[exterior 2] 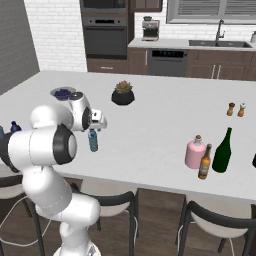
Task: Move the plastic bottles in the middle to the plastics group, and the glass bottles in the middle to the glass group.
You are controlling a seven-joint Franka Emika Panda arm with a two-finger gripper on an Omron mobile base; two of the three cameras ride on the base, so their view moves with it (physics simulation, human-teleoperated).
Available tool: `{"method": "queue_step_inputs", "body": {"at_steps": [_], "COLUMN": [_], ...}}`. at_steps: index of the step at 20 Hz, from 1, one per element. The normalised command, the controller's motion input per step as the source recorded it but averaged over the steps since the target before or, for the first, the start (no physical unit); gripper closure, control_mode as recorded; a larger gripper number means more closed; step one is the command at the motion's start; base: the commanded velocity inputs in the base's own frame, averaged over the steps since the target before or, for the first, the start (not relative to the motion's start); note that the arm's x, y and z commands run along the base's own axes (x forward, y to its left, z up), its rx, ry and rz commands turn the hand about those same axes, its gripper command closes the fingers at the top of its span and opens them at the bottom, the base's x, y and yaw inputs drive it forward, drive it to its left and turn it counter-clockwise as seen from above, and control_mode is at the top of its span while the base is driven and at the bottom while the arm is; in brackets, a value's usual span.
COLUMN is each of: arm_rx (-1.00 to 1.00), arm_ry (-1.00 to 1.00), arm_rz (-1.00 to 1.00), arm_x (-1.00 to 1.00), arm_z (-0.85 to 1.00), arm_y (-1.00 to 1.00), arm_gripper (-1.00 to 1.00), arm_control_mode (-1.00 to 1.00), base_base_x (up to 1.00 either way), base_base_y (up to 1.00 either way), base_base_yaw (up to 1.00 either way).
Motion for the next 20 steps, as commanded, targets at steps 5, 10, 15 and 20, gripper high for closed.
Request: {"method": "queue_step_inputs", "body": {"at_steps": [5,10,15,20], "arm_rx": [0.0,0.0,-0.01,0.0], "arm_ry": [0.0,0.0,0.0,0.0], "arm_rz": [0.01,0.01,0.02,0.01], "arm_x": [0.18,0.14,0.0,0.0], "arm_z": [-0.01,-0.07,-0.12,-0.07], "arm_y": [0.0,0.0,0.0,0.0], "arm_gripper": [-1.0,-1.0,1.0,1.0], "arm_control_mode": [-1.0,-1.0,-1.0,-1.0], "base_base_x": [0.0,0.0,0.0,0.0], "base_base_y": [0.0,0.0,0.0,0.0], "base_base_yaw": [0.0,0.0,0.0,0.0]}}
